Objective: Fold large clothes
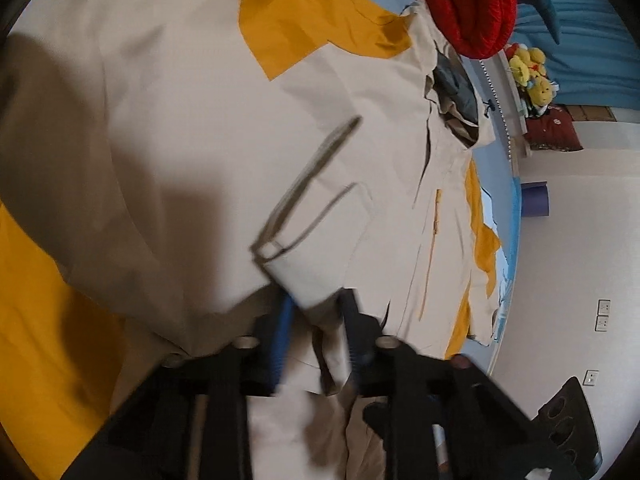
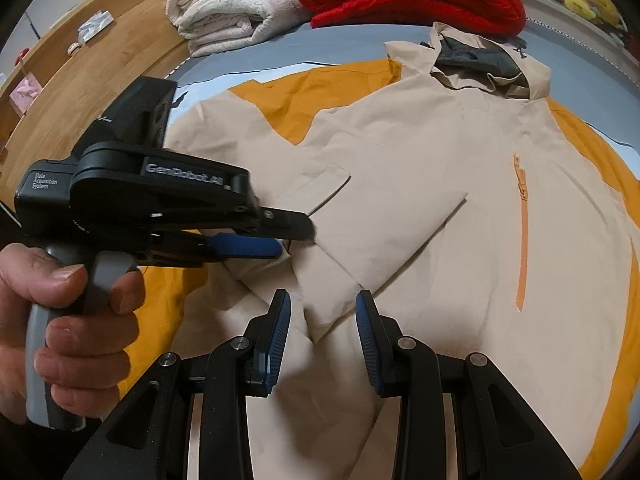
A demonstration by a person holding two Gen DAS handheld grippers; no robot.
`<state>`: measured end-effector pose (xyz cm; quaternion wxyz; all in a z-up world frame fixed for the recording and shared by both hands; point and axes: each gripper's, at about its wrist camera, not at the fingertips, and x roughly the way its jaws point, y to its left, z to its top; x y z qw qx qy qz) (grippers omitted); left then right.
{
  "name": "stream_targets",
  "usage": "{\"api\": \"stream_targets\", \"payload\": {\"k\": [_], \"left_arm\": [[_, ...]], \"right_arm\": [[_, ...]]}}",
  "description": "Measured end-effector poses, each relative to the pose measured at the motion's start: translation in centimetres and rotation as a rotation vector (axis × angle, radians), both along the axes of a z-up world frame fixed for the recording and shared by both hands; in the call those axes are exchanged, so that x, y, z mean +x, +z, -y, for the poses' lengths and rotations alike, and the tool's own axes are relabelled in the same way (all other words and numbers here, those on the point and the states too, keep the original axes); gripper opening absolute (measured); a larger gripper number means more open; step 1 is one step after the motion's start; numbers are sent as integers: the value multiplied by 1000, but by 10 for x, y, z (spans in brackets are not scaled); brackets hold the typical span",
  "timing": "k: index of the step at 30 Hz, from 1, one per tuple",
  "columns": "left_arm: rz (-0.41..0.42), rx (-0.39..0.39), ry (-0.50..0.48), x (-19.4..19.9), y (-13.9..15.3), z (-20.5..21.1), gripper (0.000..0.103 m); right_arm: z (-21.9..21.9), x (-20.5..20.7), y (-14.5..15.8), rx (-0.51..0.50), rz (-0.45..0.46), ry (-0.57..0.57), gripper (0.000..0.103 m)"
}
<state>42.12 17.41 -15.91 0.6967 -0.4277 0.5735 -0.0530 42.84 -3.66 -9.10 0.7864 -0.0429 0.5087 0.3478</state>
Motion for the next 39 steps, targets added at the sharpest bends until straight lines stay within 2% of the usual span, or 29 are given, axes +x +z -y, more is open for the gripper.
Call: {"api": "stream_targets", "payload": {"k": [2,8,13,15,17,18,20,23,24,28,31,34,37,39], "left_arm": [[37,-22,-14,2,8,5,9],[226,-99,-166,15,55,41,7],[258,-117,-278,18,65,67,7],[267,-114,-271,20,70,66,7],[293,-96,-249,21,78,56,7],[306,-89,-233,20,82,49,7],[337,-57,-180,15,92,31,7],[371,56,-72,12,109,6,7],[376,116,-26,10,115,-6,7],[347,272,104,0,121,-45,7],[299,311,145,-2,111,-62,7],[224,333,121,0,94,-64,12],[161,367,44,7,76,-49,15],[118,390,-2,14,61,-35,17]], "right_arm": [[0,-1,0,1,0,1,36],[3,0,4,11,10,-15,36],[13,7,8,11,33,-87,36],[23,12,8,22,32,-144,35],[36,21,8,32,19,-222,27],[45,26,9,47,9,-264,14],[61,34,10,77,-10,-335,10],[88,47,17,120,0,-440,7],[99,52,21,136,12,-471,7],[140,70,37,183,67,-592,7],[178,85,42,201,77,-690,6],[207,93,40,204,73,-757,6],[224,104,33,183,64,-766,6],[233,112,21,178,3,-758,9]]}}
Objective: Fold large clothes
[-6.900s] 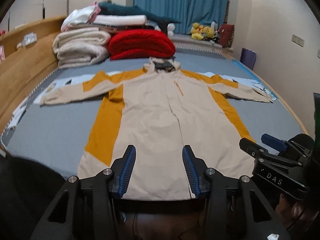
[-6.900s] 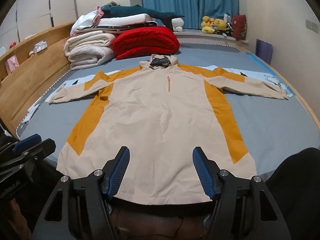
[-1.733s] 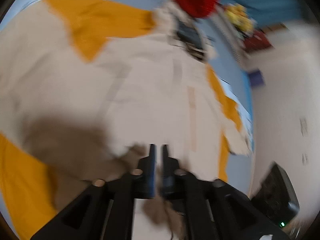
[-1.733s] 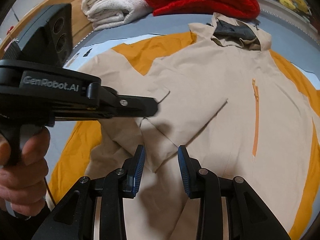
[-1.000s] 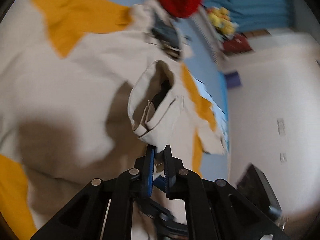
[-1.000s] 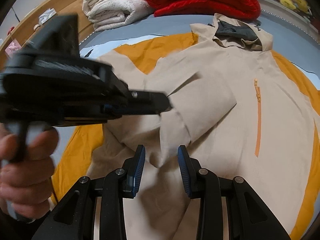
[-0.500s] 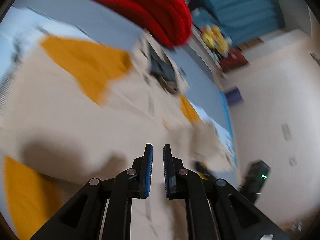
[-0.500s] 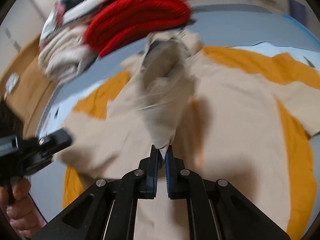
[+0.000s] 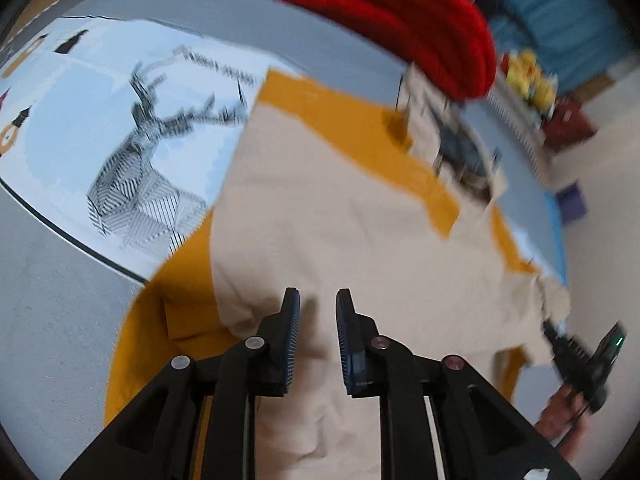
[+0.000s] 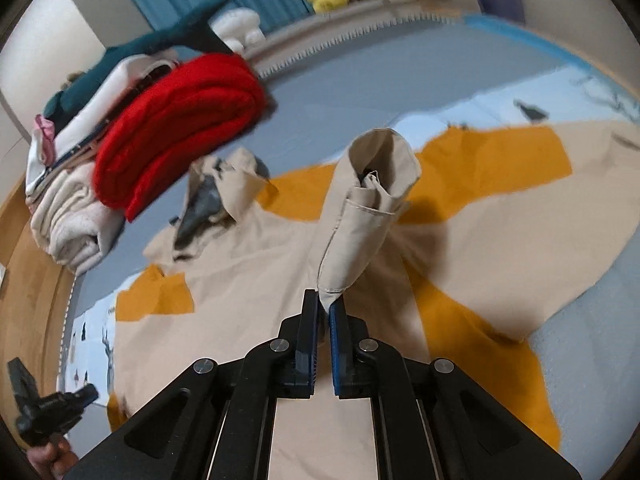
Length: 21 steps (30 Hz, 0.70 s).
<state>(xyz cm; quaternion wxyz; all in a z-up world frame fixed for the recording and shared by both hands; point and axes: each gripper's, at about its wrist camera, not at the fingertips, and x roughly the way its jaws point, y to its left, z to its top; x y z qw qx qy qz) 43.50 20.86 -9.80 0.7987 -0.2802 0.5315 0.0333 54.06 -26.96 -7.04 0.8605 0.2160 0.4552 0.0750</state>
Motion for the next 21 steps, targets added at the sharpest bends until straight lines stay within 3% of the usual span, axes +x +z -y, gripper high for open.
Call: {"api": "stream_targets", "payload": {"k": [4,6,9,15,17,19,21], "left_arm": [[-117,91,-54,4,-23,16,17],[-150,140,-66,3,-28,19,18],[-182,170,-67,2,-36,18,21],[-211,180,-59,1,-41,16,21],[-221,186,-59,5,-42,19,21],[-218,182,-54,5,-41,19,21],[-205,177,-54,5,-36,20,21]], "right_arm": [[21,5,-21,-24,-113,-102,32],[37,1,-29,-38,-147,-188,33],[60,2,-41,-5,-193,-235,34],[71,15,-77,102,-321,-220,34],[68,16,-80,111,-327,-206,31],[64,19,-76,82,-295,-190,16],[60,22,-66,74,-248,-178,15]]}}
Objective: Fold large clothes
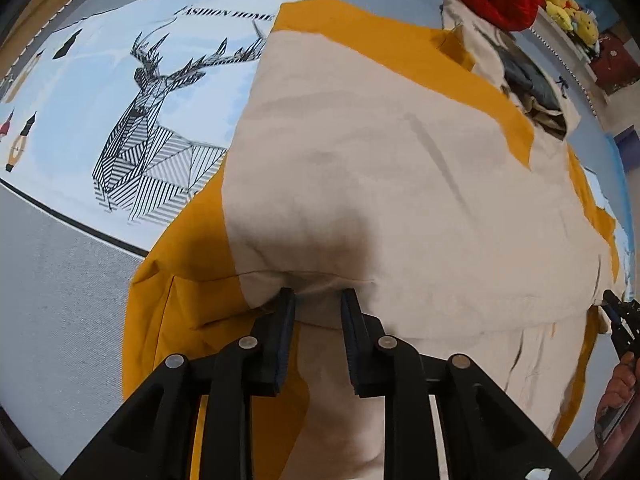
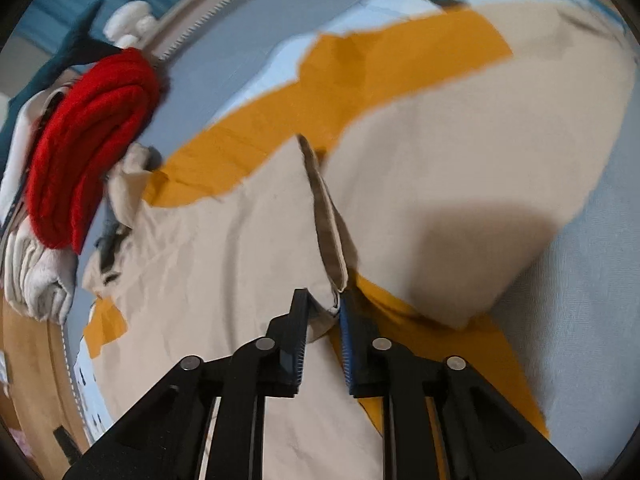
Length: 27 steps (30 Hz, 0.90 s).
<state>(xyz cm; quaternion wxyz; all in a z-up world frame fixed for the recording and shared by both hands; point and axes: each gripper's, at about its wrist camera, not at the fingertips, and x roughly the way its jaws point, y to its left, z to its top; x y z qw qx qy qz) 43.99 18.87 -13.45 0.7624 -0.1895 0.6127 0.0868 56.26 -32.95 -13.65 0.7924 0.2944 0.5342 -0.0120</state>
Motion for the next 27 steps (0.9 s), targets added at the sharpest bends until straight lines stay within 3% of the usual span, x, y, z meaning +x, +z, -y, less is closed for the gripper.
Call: {"api": "stream_targets", "payload": {"k": [2,5,9,11,12,13,15,17,20,27], "left_arm": [[7,1,-6,1,3,1,21],[-2,5,-15,1,0,4,21],[-3,7,-12,2,2,6,21],[6,6,-15,5,5,12,21],[9,5,-18,3,6,13,21],[10,4,-23,3,7,15,21],[8,3,-29,0,8,19,21],[8,-2,-38,0,9,23,21],[16,-1,-52,0,14,28,21],[67,28,-100,-5,36,47,26]], "right_arm": [[-1,1,12,-40,35,11,15],[0,-4,32,-198,70,-30,17],[-4,-8,49,-279,153,-24,24],[-16,-5,49,-254,176,53,28],[-21,-2,43,-214,162,93,36],[-25,2,33,-156,126,135,41],[-29,8,6,-72,18,173,41],[-25,7,-15,-100,-67,153,41],[-28,6,-15,-115,-67,161,41],[-33,-2,22,-198,33,175,41]]}}
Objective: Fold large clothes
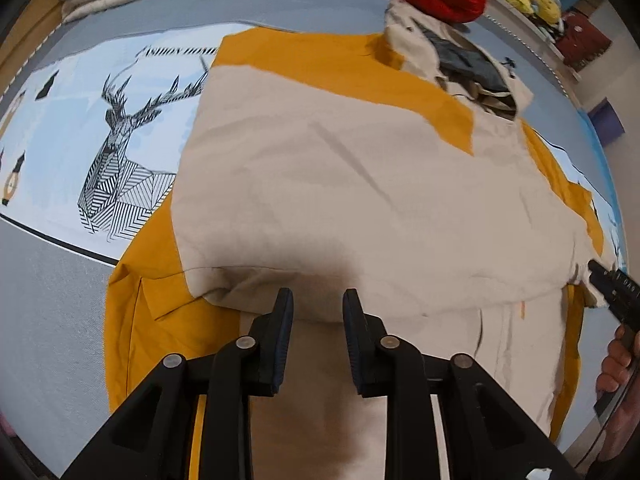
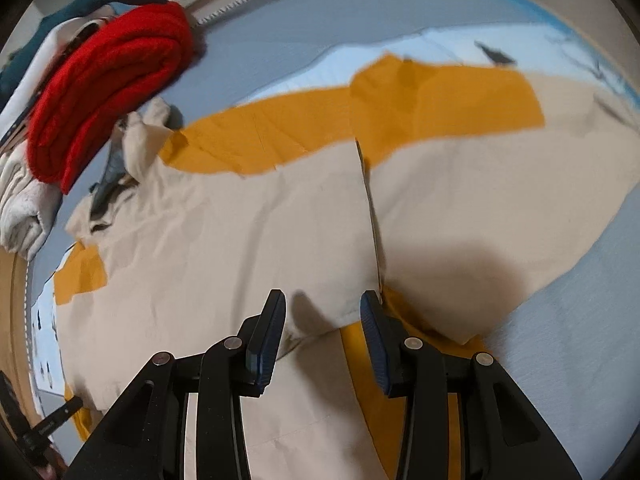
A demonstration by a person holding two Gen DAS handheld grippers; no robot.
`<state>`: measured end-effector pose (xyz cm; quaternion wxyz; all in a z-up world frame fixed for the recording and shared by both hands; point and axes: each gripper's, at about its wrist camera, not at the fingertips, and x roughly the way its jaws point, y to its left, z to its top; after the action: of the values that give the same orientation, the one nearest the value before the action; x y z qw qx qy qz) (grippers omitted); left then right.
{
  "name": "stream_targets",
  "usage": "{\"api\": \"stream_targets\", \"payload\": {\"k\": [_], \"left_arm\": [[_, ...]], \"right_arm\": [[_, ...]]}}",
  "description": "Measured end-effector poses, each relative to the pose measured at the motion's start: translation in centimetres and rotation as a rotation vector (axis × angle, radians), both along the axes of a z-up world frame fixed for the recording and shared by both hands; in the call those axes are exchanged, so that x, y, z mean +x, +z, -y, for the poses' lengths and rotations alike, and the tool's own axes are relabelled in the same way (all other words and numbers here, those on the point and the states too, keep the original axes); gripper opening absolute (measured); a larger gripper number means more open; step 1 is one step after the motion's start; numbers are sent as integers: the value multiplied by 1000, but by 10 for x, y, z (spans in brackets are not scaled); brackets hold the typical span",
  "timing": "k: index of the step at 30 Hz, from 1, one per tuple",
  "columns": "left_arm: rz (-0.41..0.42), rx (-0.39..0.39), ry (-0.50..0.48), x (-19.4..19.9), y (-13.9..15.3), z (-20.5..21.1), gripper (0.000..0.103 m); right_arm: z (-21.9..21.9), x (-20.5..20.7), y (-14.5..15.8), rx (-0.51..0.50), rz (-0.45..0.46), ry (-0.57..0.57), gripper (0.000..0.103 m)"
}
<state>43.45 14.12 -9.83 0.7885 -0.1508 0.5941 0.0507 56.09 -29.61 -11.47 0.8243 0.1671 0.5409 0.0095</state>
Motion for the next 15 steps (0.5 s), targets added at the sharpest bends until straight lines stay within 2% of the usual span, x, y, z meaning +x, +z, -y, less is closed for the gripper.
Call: {"api": "stream_targets", "payload": {"k": [8,15], "left_arm": [[66,34,-36,-17,21,29,28],[88,48,-84,-27,25,66,28]], "right_arm": [[21,-27,42,-32,96,2,41],[54,-47,48,-22,83,-61,41]]}}
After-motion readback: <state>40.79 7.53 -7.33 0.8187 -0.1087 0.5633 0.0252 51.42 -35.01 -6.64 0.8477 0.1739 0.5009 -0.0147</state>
